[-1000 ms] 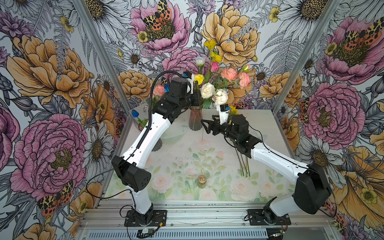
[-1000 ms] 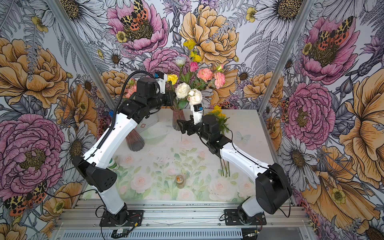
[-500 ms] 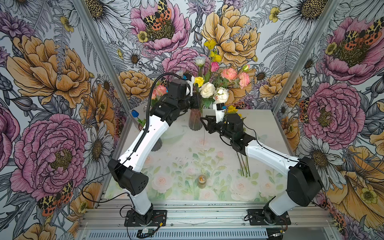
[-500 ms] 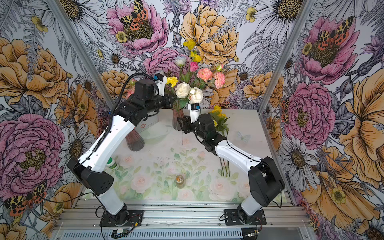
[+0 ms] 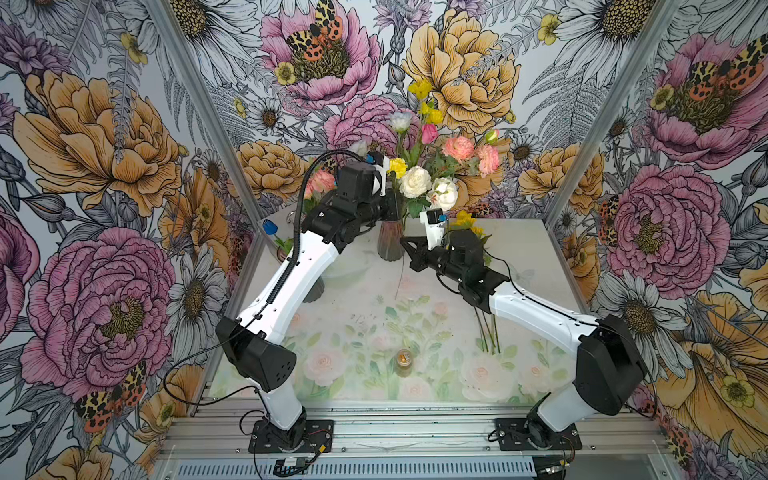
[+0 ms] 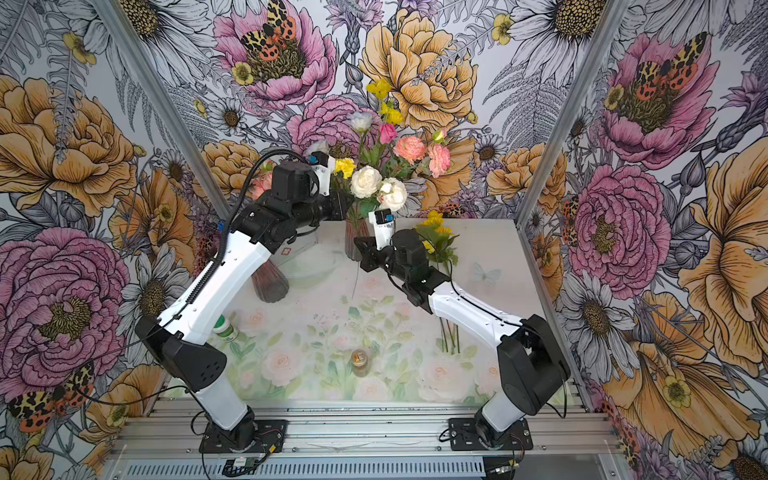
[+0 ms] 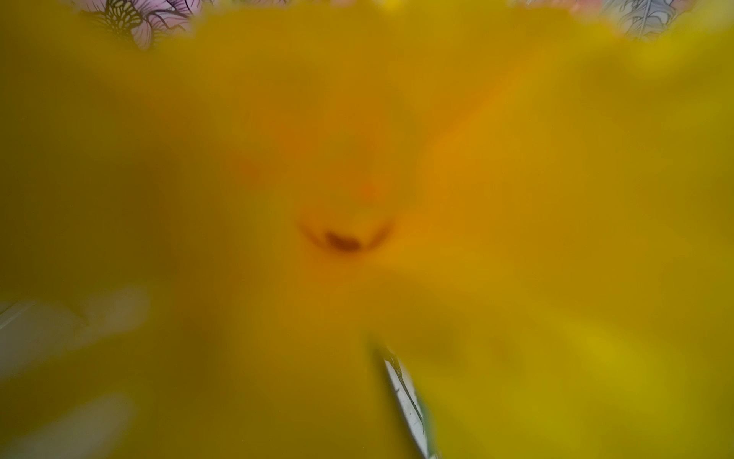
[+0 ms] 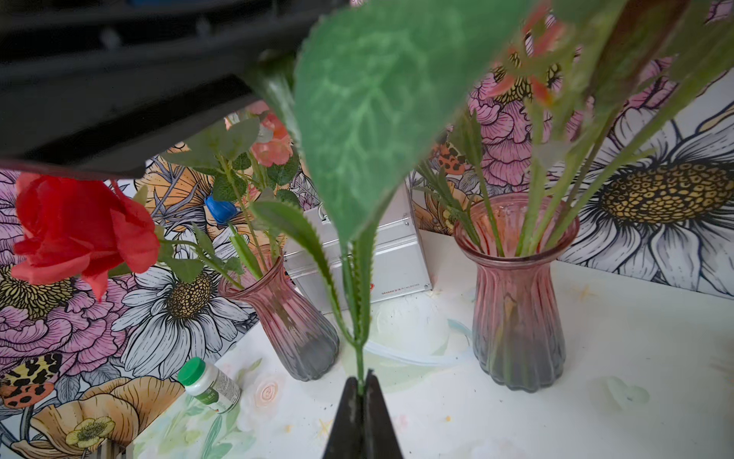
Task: Pick out yellow flowers from the vase
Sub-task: Place the flower at the center of the board.
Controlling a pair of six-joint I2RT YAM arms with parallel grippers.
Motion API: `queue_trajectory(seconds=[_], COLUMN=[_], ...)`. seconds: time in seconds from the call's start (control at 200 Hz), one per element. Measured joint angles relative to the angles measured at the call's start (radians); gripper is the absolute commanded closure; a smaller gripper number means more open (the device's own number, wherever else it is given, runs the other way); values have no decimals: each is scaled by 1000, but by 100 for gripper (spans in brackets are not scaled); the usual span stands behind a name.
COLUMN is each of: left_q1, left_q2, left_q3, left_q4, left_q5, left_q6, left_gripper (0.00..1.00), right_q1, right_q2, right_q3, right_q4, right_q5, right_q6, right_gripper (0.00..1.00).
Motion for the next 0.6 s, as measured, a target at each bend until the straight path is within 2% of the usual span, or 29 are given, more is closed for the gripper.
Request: queue_trajectory(seconds=[0.12, 0.16, 0.26, 0.355, 0.42, 0.6], left_q1=[0, 0, 1, 10, 22, 55], left_q2=[-1, -2, -14, -30, -38, -71], left_q3=[-6, -9, -23, -34, -34, -63], left_q4=[-2, -2, -3, -7, -6, -6], left_q5=[-3, -4, -14, -22, -23, -29], left_q6=[0, 1, 5, 5, 6, -1], left_gripper=[61, 53, 27, 15, 2, 2], right_q1=[0, 0, 0, 0, 0, 0], right_q2=[-17, -24, -45, -75, -104, -178], right_q3=[-1, -1, -2, -7, -14, -16], right_q4=[-16, -23, -48, -77, -103, -180], right_q5=[0, 0, 0, 0, 0, 1], right_q6=[-8, -12, -29, -45, -60, -103], right_gripper=[100, 100, 100, 100, 100, 100])
